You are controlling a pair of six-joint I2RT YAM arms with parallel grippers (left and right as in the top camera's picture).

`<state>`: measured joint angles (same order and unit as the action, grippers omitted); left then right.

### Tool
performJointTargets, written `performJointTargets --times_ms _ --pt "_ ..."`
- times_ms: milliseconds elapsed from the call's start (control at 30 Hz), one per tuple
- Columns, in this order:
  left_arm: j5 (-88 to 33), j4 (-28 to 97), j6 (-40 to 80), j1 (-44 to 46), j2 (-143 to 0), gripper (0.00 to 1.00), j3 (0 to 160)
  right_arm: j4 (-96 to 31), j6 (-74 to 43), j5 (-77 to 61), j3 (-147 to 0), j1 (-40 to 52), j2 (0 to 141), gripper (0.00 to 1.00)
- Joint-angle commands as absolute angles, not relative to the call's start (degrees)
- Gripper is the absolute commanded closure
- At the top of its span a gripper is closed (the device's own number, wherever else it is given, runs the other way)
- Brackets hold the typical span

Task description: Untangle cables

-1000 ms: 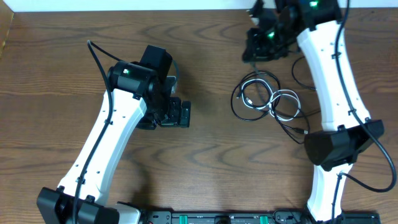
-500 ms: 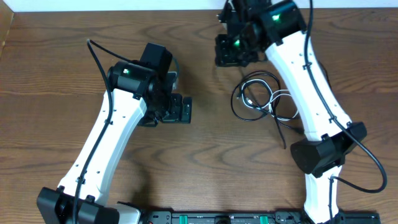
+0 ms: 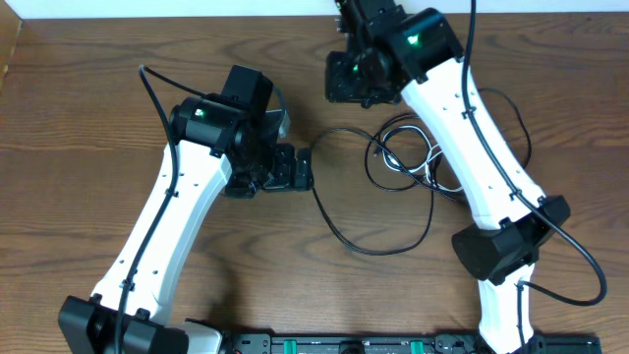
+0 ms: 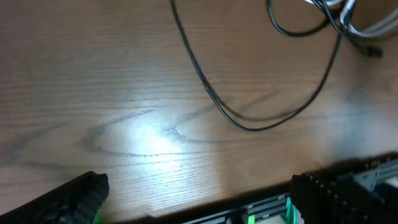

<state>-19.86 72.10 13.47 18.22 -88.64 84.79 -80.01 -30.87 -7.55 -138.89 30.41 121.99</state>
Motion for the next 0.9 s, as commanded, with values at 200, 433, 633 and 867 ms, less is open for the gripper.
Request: performJointTargets --times_ms 200,433,633,867 --pt "-12.34 65.01 22.79 17.8 -88.75 0.02 81.06 -86.56 -30.46 -3.29 -139.0 19.16 121.97 0.01" --pt "-12.95 62.0 23.03 17.8 -89.25 0.02 79.46 -91.29 -29.65 -3.31 -139.0 12.6 121.97 0.01" --pt "-9.96 57.32 23.49 18.41 -92.75 0.01 79.33 -92.84 -29.69 -3.33 -139.0 10.68 121.97 0.01" --pt "-2.52 56.31 23.49 21.82 -102.76 0.01 79.35 -92.77 -29.71 -3.33 -139.0 10.98 121.97 0.01"
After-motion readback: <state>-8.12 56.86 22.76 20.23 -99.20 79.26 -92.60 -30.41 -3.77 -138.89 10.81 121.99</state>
